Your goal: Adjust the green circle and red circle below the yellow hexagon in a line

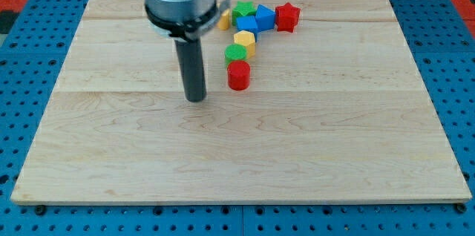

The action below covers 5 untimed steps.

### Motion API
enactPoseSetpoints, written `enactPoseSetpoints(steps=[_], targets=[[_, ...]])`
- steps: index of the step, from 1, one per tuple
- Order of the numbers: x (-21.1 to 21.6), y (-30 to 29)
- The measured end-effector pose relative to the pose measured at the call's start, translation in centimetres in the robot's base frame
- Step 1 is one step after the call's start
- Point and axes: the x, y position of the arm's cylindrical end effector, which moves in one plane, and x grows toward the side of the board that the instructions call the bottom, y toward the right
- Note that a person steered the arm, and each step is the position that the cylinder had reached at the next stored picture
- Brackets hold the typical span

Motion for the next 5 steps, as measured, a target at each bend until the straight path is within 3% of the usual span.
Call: enactPoseSetpoints(steps=[2,5], targets=[[-5.7,1.6],[-6.5,5.9]])
